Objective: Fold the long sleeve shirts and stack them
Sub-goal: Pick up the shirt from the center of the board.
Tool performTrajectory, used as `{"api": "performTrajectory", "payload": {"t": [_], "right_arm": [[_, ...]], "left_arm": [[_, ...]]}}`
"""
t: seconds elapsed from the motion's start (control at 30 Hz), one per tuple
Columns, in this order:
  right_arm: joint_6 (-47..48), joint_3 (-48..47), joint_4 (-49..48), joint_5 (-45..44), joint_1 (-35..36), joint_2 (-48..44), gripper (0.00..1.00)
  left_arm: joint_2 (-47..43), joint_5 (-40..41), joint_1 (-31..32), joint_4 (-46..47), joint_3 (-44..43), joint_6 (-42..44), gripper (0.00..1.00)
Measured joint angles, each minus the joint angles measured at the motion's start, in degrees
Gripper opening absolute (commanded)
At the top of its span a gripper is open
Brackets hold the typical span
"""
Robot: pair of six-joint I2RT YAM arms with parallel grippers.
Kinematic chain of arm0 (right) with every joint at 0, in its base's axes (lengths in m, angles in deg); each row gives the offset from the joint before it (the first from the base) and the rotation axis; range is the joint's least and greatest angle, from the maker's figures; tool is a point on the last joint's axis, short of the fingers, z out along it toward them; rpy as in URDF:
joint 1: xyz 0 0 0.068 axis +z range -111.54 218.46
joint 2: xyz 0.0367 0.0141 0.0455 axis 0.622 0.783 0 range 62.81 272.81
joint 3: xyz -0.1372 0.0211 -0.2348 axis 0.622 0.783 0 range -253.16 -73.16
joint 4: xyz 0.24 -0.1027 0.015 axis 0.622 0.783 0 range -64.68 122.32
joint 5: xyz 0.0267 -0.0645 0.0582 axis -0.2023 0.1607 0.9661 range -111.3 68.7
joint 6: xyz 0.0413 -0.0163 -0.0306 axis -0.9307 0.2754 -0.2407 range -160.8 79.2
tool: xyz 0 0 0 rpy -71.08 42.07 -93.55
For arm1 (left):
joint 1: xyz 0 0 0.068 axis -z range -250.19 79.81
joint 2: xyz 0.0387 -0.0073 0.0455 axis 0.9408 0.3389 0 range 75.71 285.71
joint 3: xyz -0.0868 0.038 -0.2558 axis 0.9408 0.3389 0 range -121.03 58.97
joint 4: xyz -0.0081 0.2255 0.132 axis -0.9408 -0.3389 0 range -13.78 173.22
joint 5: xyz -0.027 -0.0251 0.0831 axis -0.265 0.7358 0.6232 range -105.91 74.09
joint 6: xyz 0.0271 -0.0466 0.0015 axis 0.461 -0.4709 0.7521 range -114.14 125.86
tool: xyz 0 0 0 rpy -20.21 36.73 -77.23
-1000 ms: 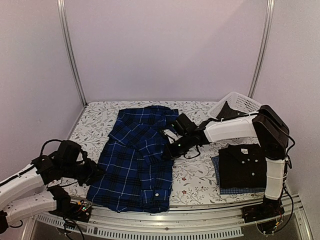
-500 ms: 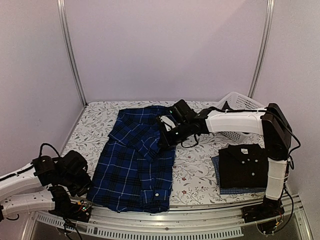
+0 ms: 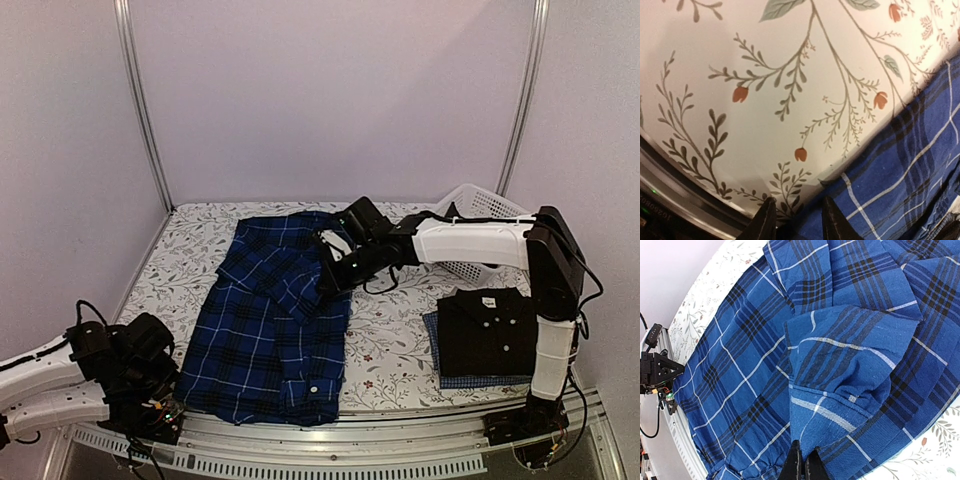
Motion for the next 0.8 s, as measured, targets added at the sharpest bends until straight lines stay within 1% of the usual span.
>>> {"api": "performTrajectory", "payload": {"t": [0.1, 0.27, 0.4, 0.47, 0.57, 0.67, 0.7, 0.8], "right_arm": [[0.24, -0.44, 0.33, -0.11, 0.0, -0.46, 0.0], [1.07, -3.8, 1.62, -0.68, 0.0, -0.57, 0.0], [2.64, -9.99, 4.52, -2.73, -0.09, -0.44, 0.0], [4.46, -15.89, 6.16, -4.7, -0.28, 0.04, 0.0], [7.63, -24.35, 7.34, -8.2, -0.87, 1.14, 0.0], [11.72, -32.48, 7.69, -11.82, -1.97, 2.8, 0.0], [13.55, -34.64, 7.69, -13.42, -2.36, 3.23, 0.0], [17.88, -37.77, 6.88, -16.55, -2.99, 3.89, 0.0]], "left_arm": [[-1.64, -0.98, 0.0, 0.28, 1.05, -0.92, 0.25], [-2.47, -2.23, 0.0, 0.35, 1.44, -0.7, 0.1], [-1.95, -2.38, 0.04, 0.94, 1.09, 1.11, 0.04], [-0.85, -2.12, 0.04, 1.2, -0.04, 2.73, 0.0], [2.05, -1.79, 0.07, 3.58, -2.71, 6.95, 0.0], [7.19, -1.79, 0.09, 7.37, -5.88, 12.48, 0.0], [10.27, -1.95, 0.09, 8.98, -7.63, 15.02, 0.0], [15.47, -2.29, 0.11, 10.88, -11.02, 20.04, 0.0]]}}
